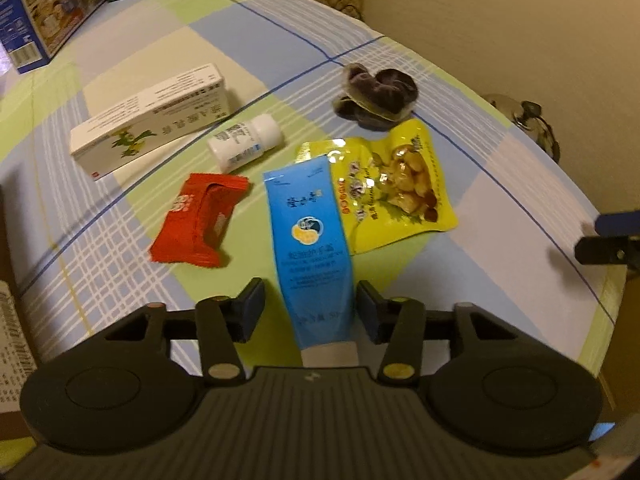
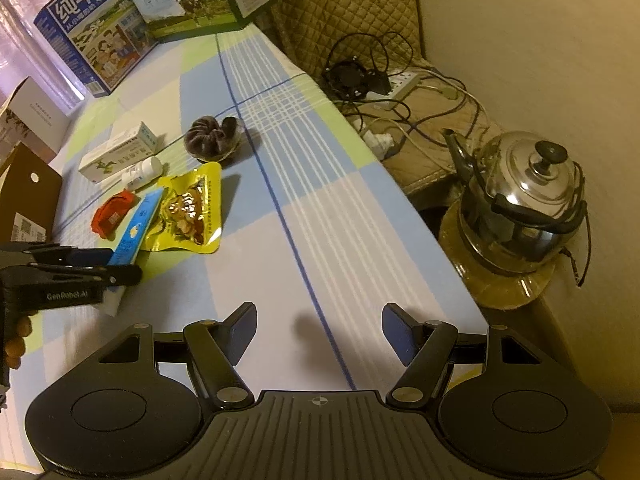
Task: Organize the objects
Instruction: 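Grasp the blue hand-cream tube with the left gripper and lift it, then hold the tube with the left gripper while the right gripper grasps the yellow snack packet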
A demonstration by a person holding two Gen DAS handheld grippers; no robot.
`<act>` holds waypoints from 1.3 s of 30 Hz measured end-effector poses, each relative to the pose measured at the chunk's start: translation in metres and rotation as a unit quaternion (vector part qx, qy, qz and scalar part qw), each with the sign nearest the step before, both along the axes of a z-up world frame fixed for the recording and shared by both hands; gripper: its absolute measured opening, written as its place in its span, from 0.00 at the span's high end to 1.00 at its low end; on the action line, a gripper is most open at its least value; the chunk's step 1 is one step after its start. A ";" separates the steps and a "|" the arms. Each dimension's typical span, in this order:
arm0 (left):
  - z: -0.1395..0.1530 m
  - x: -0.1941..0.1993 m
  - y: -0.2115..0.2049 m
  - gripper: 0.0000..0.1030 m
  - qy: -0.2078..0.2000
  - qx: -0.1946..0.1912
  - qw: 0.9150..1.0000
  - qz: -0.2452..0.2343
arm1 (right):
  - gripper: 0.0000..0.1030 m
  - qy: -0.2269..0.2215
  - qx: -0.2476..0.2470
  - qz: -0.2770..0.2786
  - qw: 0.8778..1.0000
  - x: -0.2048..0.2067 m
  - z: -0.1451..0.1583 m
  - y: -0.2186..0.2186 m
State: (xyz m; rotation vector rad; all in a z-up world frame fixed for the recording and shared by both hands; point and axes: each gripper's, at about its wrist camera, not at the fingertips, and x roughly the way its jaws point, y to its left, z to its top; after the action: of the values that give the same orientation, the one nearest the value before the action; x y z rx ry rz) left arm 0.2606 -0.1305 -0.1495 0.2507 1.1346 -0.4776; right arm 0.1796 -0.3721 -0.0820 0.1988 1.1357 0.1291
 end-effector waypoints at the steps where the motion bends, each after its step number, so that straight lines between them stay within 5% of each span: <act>1: 0.001 -0.001 0.001 0.68 -0.001 0.002 1.000 0.004 | 0.35 0.000 -0.001 -0.001 1.000 0.000 0.000 -0.002; 10: 0.005 -0.040 0.017 0.69 -0.011 0.012 0.999 0.034 | 0.35 -0.024 0.015 0.039 0.999 0.006 0.001 0.004; 15: 0.007 -0.073 0.040 0.69 -0.019 0.018 0.996 0.085 | 0.35 -0.062 0.025 0.123 0.990 0.017 0.006 0.026; 23: 0.008 -0.090 0.091 0.68 -0.025 0.035 0.975 0.220 | 0.35 -0.122 0.026 0.317 0.940 0.053 0.008 0.080; 33: 0.010 -0.108 0.115 0.68 -0.018 0.027 0.952 0.305 | 0.34 -0.133 0.026 0.453 0.881 0.104 -0.018 0.118; 39: 0.009 -0.113 0.118 0.68 -0.015 0.028 0.943 0.332 | 0.29 -0.085 0.042 0.473 0.876 0.125 -0.042 0.124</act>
State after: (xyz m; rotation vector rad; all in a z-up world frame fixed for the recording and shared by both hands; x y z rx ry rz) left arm 0.1477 -0.0124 -0.1403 -0.0840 1.1259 0.1569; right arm 0.3050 -0.2482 -0.1239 -0.3102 0.9642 1.0497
